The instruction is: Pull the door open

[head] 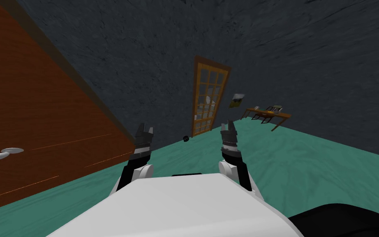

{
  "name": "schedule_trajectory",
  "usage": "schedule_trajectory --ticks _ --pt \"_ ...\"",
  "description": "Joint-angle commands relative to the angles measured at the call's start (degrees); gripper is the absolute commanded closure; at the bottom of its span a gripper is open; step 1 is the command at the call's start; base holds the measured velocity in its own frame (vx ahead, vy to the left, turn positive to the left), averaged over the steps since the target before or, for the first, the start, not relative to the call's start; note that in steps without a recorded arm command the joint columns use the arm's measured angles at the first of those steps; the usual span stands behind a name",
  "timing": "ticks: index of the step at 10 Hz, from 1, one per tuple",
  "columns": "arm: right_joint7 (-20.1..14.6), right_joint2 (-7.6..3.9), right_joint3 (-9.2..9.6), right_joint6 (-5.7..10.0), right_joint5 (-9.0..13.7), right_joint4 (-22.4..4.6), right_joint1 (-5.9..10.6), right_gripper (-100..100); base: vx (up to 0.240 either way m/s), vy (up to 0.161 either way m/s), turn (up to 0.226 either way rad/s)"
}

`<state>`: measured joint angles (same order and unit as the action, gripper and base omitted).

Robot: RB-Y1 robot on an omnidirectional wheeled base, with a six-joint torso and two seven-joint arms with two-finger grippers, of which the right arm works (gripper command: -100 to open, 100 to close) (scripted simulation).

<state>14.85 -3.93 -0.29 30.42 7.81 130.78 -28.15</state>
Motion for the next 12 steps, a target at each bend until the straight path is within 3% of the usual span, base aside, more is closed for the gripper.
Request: schedule_trajectory --ticks 1,12 --pt "2.12 -0.33 0.27 0.39 0.31 -1.79 0.25 -100 0.104 -0.030 0.069" --pt "13.63 -2.25 1.38 3.27 2.30 -13.33 2.30 -100 0.099 -0.035 0.077"
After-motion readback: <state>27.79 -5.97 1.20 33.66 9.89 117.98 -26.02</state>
